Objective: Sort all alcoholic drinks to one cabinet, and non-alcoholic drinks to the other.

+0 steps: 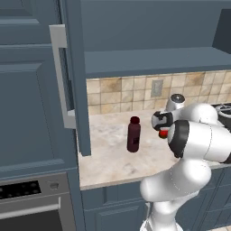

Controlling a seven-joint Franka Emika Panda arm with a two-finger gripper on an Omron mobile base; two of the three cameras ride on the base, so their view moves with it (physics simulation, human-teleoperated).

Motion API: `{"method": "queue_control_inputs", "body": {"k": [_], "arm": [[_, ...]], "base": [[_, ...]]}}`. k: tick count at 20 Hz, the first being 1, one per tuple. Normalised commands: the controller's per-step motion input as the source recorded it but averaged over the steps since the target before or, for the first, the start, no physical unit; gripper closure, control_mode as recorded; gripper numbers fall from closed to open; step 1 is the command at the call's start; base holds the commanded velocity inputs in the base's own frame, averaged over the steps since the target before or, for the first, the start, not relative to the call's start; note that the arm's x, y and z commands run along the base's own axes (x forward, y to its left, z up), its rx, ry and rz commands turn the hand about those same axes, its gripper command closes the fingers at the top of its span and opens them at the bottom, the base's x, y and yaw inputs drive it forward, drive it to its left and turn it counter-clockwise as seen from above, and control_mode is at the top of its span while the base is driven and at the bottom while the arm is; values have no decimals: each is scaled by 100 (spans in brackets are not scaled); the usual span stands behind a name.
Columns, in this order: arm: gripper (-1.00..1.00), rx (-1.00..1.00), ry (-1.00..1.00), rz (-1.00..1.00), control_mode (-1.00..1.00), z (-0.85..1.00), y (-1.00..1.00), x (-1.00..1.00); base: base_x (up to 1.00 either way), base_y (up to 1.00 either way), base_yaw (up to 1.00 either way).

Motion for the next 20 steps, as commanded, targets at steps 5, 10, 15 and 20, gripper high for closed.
{"method": "queue_control_inputs", "body": {"k": [5, 10, 15, 20], "arm": [[-100, 1, -1, 0, -100, -6, 0, 7], [-100, 0, -2, 0, -100, -3, 0, 8], [-100, 0, -2, 0, -100, 0, -1, 8], [-100, 0, -3, 0, -100, 0, -2, 4]], "base": [[0, 0, 0], [0, 0, 0], [0, 0, 0], [0, 0, 0]]}}
